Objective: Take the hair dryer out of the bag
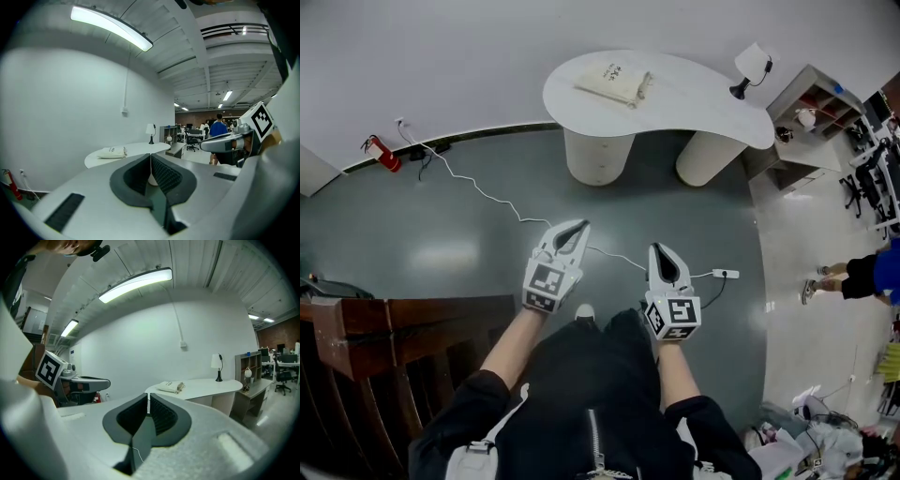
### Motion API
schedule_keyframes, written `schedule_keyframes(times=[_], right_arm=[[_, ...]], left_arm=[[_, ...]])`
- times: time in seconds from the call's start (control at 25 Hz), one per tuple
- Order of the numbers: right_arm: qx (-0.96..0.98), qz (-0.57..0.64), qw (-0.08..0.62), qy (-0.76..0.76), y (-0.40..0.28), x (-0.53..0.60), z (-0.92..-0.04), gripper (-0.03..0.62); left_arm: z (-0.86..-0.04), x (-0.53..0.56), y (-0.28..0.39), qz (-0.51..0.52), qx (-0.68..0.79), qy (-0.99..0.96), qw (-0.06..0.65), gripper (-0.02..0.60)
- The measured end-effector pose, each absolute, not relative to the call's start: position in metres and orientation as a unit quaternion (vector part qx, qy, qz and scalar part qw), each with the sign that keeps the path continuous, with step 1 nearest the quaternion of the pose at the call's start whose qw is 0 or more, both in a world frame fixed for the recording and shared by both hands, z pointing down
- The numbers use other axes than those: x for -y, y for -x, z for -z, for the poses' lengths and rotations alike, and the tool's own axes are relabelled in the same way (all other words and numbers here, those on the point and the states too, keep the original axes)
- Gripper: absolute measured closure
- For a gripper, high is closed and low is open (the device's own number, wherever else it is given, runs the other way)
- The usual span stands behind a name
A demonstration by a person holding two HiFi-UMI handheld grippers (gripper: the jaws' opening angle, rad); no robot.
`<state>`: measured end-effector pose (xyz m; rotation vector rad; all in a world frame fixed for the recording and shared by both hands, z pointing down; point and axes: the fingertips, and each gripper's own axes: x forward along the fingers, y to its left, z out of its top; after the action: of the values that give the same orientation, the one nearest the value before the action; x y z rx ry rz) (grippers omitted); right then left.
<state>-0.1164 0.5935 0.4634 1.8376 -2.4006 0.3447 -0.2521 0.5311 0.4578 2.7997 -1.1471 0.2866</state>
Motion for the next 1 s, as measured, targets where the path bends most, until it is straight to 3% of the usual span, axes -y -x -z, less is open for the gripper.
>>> schedule_keyframes(times=[0.52,1.0], right_arm=[[0.795,-0.118,0.054,-0.593,0.120,-0.537,-0.474,0.586],[0.811,-0.127,0.045,-0.569,0.082,-0.453,-0.479,0.586]], left_arm=[[-0.476,-0.482,0.250,-0.102,0.381,-0.917,0.067,0.568],[-0.480,-0.406,0.210,-0.121,0.399,-0.906,0.068,0.568]])
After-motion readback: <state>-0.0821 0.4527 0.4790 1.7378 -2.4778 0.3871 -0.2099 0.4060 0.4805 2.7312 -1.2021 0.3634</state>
